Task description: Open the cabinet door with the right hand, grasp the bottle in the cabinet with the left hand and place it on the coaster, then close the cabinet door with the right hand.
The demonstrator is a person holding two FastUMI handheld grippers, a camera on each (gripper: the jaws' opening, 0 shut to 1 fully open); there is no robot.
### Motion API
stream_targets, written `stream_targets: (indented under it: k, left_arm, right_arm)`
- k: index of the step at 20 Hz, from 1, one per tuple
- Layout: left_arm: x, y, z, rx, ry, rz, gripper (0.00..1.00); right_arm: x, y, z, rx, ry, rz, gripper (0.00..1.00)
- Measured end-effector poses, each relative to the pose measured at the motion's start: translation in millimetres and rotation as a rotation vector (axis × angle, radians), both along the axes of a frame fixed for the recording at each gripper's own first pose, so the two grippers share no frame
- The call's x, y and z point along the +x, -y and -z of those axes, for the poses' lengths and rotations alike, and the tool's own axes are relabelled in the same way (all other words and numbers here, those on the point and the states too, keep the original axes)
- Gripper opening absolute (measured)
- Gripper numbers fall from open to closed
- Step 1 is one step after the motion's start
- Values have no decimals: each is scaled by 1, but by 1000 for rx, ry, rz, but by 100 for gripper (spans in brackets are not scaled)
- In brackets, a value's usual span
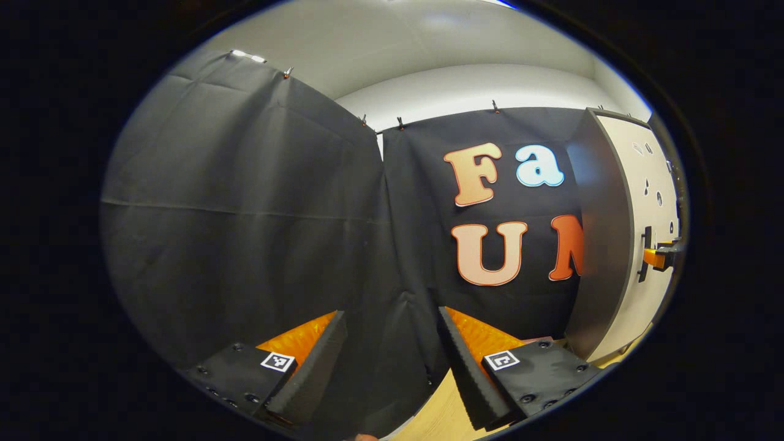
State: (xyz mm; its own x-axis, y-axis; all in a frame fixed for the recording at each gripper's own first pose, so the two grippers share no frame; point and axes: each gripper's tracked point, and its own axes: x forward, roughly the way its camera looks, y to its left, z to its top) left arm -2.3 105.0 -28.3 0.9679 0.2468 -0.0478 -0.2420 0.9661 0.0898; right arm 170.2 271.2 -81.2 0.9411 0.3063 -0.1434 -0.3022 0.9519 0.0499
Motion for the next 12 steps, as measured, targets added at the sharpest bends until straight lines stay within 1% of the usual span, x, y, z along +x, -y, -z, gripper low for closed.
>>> stream_targets:
  k: [3,4,5,6,7,8,9,10,11,12]
  left_arm:
    - [-3,-6,2,2,0,-15,96]
    - [-3,-7,2,4,-1,-17,97]
    - [-1,-8,4,3,-2,-18,94]
    - [0,-7,4,2,-4,-19,94]
    - [-1,-8,6,1,-4,-22,94]
    - [-2,-8,7,-2,-6,-26,97]
    - [-2,-8,8,-4,-9,-27,97]
    - [-3,-8,10,-7,-12,-28,97]
    - [-3,-8,11,-8,-16,-32,97]
    - [-4,-8,11,-7,-17,-36,97]
  right_arm:
    - [8,-5,5,-14,-7,4,79]
    - [10,-7,6,-17,-12,2,75]
    - [12,-10,9,-20,-16,-1,73]
    - [12,-12,12,-24,-18,-3,69]
    - [13,-13,13,-29,-22,-4,66]
    - [14,-14,16,-36,-25,-2,61]
    - [16,-13,18,-42,-27,4,59]
    - [17,-13,19,-45,-26,7,54]
    - [19,-14,20,-45,-27,8,51]
    - [19,-14,20,-41,-29,6,45]
